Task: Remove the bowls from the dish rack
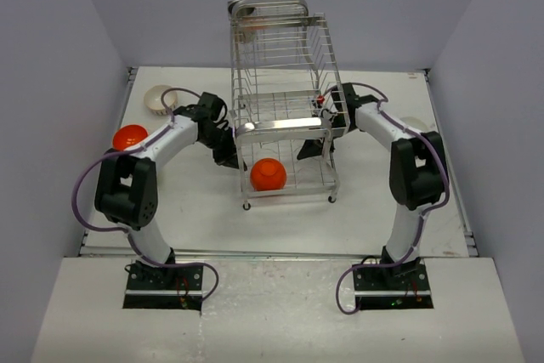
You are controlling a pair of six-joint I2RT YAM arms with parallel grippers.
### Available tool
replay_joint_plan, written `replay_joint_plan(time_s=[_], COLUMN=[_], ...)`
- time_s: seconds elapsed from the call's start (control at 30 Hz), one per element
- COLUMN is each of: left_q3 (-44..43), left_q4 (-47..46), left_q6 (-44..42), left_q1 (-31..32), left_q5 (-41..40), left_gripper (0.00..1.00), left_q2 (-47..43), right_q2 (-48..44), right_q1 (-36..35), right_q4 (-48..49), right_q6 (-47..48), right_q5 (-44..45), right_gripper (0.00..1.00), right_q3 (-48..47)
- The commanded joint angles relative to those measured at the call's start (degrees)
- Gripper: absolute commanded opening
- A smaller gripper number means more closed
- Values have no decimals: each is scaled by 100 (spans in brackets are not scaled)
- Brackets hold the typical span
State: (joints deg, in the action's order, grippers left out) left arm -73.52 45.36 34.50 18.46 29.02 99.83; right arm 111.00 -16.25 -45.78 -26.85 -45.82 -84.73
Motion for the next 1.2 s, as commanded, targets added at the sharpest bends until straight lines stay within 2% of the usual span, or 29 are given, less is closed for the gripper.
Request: replay_joint_plan(time_s=[0.0,0.83,1.17], left_q3=[-172,-462,-734], left_q4=[254,34,-326], left_q6=[-207,-260,-146], left_q1=[96,510,536], left_q5=[219,702,974], left_gripper=[0,0,0], left_q2=[27,695,1152], right_q2=[-8,194,483], right_q1=[-106,-677,-686], right_q4=[43,306,17], right_q6=[101,57,57], right_q5=[3,-102,-32], right_gripper=[0,0,0], right_q3=[114,598,36])
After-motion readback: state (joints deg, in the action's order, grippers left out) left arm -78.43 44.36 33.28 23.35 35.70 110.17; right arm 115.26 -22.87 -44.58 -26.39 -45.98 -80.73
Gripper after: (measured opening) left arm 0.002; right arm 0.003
